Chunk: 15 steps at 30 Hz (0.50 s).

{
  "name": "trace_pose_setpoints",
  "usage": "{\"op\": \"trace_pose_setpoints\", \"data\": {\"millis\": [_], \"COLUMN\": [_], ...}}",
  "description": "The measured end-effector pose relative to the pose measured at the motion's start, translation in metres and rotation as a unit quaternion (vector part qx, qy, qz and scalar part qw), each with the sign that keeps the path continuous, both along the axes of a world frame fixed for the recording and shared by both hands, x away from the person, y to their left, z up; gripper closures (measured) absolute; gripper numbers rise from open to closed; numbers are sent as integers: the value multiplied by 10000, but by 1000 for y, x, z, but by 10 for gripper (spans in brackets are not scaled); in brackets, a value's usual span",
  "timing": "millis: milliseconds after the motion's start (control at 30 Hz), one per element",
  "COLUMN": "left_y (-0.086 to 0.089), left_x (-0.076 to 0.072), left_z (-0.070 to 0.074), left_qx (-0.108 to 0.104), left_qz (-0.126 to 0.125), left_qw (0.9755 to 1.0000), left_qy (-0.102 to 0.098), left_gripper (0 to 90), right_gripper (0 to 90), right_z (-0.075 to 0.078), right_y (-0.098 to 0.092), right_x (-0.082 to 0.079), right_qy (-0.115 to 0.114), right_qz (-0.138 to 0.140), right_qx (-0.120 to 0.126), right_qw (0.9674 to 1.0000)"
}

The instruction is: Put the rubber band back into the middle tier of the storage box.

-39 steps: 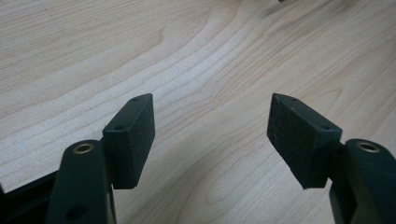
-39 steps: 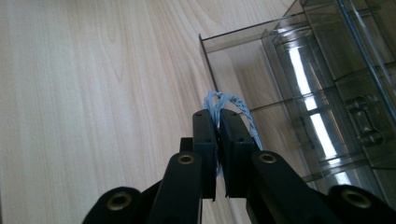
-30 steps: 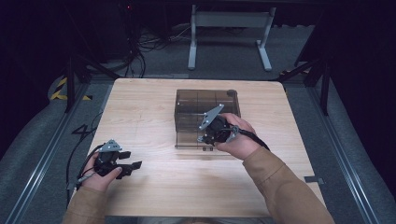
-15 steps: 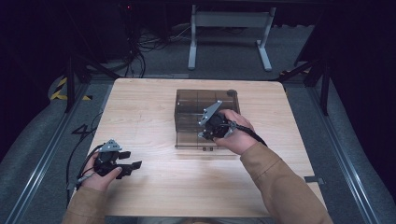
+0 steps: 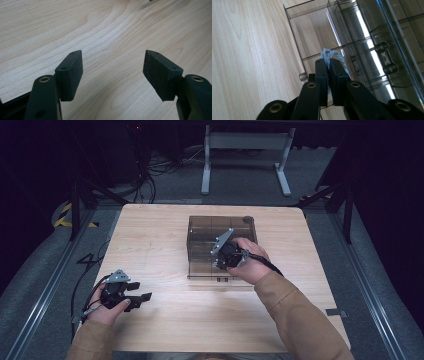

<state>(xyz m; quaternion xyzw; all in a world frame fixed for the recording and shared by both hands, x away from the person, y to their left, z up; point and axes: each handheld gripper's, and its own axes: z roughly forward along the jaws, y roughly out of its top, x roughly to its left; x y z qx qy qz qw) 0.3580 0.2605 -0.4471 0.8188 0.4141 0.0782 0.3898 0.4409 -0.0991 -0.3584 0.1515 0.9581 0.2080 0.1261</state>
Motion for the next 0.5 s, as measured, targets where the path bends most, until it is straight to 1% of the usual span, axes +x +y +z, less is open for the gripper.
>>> {"op": "trace_pose_setpoints", "data": {"millis": [200,300,400,467,500], "left_y": [0,0,0,0,0], "left_x": [0,0,0,0,0], "left_z": [0,0,0,0,0], "left_qx": [-3,5,0,-6,-3], "left_qz": [5,-10,0,-1,-5], "left_qw": [10000,10000,10000,10000,10000], "left_qy": [-7,6,-10,-4,-3], "left_gripper": [333,333,334,334,334], "right_gripper": [865,865,865,865,865], "right_z": [-5,-8,-9,-12,-13], "right_y": [1,2,1,1,1], "right_x": [2,3,5,6,6], "right_qy": [47,10,22,-18,-22], "right_qz": [-11,-22,-31,-79,-55], "right_qx": [-54,-79,-116,-248,-243], "right_qw": [10000,10000,9999,9997,9997]}}
